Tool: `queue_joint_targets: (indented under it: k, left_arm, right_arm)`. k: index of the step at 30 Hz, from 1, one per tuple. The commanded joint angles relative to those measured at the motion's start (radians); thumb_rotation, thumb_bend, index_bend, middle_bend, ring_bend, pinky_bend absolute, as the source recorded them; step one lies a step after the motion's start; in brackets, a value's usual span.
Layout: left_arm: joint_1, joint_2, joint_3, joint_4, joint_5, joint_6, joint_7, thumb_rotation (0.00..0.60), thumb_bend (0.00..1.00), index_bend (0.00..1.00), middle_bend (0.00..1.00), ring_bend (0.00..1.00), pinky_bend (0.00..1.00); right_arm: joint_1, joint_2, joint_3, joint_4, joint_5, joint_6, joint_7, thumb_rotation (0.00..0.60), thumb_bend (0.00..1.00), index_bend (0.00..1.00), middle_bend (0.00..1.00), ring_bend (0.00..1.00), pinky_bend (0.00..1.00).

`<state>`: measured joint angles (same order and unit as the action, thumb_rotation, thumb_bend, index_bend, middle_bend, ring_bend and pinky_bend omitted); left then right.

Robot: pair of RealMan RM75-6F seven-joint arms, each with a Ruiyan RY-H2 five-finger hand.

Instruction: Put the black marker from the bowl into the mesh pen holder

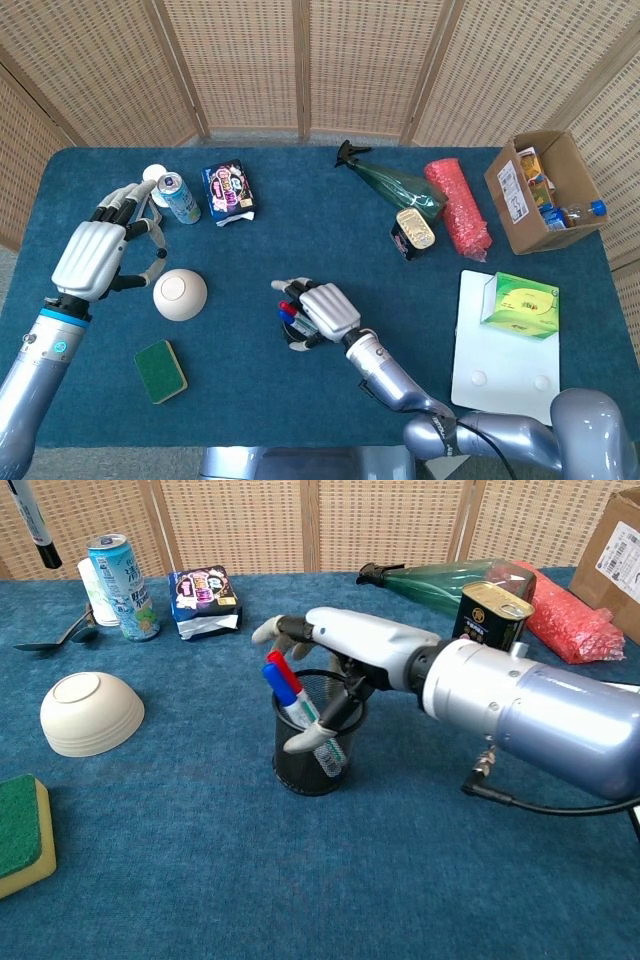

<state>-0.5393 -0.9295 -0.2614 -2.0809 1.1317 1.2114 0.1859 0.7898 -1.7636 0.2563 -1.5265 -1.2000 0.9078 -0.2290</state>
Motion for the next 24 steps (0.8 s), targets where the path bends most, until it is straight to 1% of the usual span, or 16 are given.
queue_joint_targets:
  k: [1, 4, 8, 11, 16, 21, 24]
  left_arm:
    - [0.001, -0.002, 0.001, 0.002, 0.000, 0.000, -0.001, 0.600, 0.39, 0.54, 0.00, 0.00, 0.09]
    - [0.000, -0.002, 0.002, 0.001, 0.002, -0.003, -0.006, 0.600, 0.39, 0.54, 0.00, 0.00, 0.09]
    - [0.000, 0.000, 0.003, -0.007, 0.005, -0.005, -0.008, 0.600, 0.39, 0.54, 0.00, 0.00, 0.10]
    - [0.001, -0.003, 0.006, -0.012, 0.008, -0.002, -0.002, 0.600, 0.39, 0.54, 0.00, 0.00, 0.10]
    - [0.005, -0.001, 0.007, -0.018, 0.009, 0.008, 0.004, 0.600, 0.39, 0.54, 0.00, 0.00, 0.10]
    - [0.005, 0.000, 0.006, -0.016, 0.007, 0.008, 0.005, 0.600, 0.39, 0.54, 0.00, 0.00, 0.10]
    - [0.004, -0.001, 0.006, -0.011, 0.005, 0.006, 0.001, 0.600, 0.39, 0.54, 0.00, 0.00, 0.10]
  right_arm:
    - [-0.010, 0.029, -0.011, -0.028, -0.007, 0.005, 0.015, 0.600, 0.00, 0.00, 0.05, 0.05, 0.46]
    - [-0.022, 0.060, -0.014, -0.064, -0.021, 0.020, 0.034, 0.600, 0.00, 0.00, 0.00, 0.01, 0.44]
    - [-0.036, 0.089, -0.028, -0.098, -0.045, 0.041, 0.047, 0.600, 0.00, 0.00, 0.00, 0.00, 0.43]
    - [-0.041, 0.091, -0.037, -0.112, -0.054, 0.052, 0.059, 0.600, 0.00, 0.00, 0.00, 0.00, 0.40]
    - [-0.037, 0.081, -0.047, -0.100, -0.064, 0.053, 0.067, 0.600, 0.00, 0.00, 0.00, 0.00, 0.36]
    - [-0.036, 0.073, -0.049, -0.085, -0.063, 0.058, 0.075, 0.600, 0.00, 0.00, 0.00, 0.00, 0.28]
    - [-0.040, 0.077, -0.052, -0.080, -0.072, 0.071, 0.075, 0.600, 0.00, 0.00, 0.00, 0.00, 0.27]
